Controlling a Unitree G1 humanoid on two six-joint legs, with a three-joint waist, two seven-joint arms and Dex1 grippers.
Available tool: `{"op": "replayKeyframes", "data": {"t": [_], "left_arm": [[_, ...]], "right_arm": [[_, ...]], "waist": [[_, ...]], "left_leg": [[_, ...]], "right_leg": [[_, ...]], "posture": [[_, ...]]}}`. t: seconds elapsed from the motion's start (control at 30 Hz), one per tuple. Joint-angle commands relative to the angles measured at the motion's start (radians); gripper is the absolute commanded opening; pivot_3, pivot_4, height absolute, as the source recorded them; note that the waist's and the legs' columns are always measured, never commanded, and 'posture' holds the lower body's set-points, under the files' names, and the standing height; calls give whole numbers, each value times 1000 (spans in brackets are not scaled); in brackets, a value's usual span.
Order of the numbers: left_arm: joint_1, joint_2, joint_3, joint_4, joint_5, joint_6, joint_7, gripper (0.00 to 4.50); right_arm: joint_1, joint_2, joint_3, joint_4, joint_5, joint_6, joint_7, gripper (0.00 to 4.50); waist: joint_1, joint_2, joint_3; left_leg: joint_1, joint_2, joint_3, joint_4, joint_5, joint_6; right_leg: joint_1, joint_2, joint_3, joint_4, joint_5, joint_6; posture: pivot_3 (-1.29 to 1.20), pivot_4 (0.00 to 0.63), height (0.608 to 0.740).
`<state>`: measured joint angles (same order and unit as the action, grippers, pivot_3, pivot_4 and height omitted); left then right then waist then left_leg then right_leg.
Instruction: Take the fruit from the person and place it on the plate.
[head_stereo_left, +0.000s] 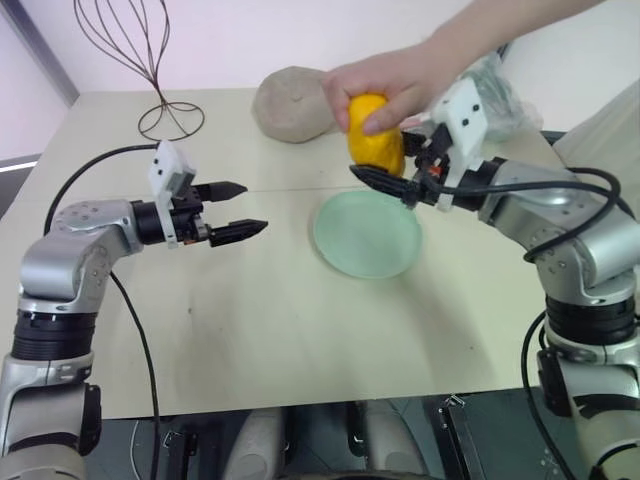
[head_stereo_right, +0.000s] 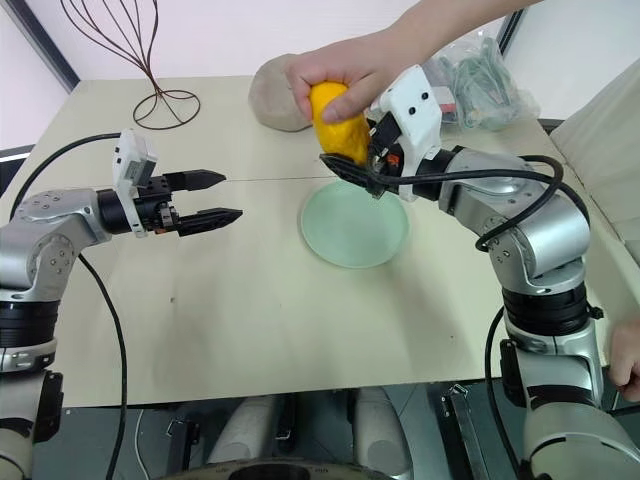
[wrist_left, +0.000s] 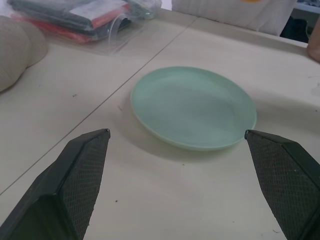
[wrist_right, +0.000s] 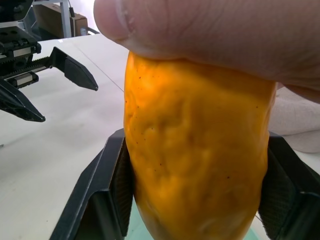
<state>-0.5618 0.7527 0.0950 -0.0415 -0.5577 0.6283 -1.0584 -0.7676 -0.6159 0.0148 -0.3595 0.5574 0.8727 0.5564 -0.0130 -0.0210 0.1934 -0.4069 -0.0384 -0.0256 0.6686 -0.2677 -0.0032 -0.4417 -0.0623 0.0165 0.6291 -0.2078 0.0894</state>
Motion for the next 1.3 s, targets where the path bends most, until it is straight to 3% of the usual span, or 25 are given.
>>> {"op": "replayKeyframes", "data": {"t": [0.03,0.47,0.87,1.07,1.3], "left_arm": [[-16,15,29,-23,-10,-5,3,4500],[-25,14,24,-5,-5,-8,2,4500],[-28,16,14,-4,-1,-3,-2,4500],[-30,20,11,-9,-2,3,-1,4500],[-30,20,8,-14,-2,10,-1,4500]], "right_arm": [[-31,6,-17,-16,-10,-15,-5,2463],[-5,14,-29,-32,-14,2,-14,2463],[233,223,-14,51,-51,-20,-147,2463],[242,324,-92,140,-52,107,-313,2463],[249,360,-123,166,-75,144,-367,2463]], "waist": [[0,0,0],[0,0,0],[0,0,0],[-2,0,0],[-3,0,0]], "left_leg": [[0,0,0,0,0,0],[0,0,0,0,0,0],[0,0,0,0,0,0],[0,0,0,0,0,0],[0,0,0,-1,0,0]], "right_leg": [[0,0,0,0,0,0],[0,0,0,0,0,0],[0,0,0,0,0,0],[0,0,0,1,0,0],[-1,1,0,1,0,0]], "posture": [[0,150,740],[0,150,740],[0,150,740],[0,150,740],[0,150,740]]}}
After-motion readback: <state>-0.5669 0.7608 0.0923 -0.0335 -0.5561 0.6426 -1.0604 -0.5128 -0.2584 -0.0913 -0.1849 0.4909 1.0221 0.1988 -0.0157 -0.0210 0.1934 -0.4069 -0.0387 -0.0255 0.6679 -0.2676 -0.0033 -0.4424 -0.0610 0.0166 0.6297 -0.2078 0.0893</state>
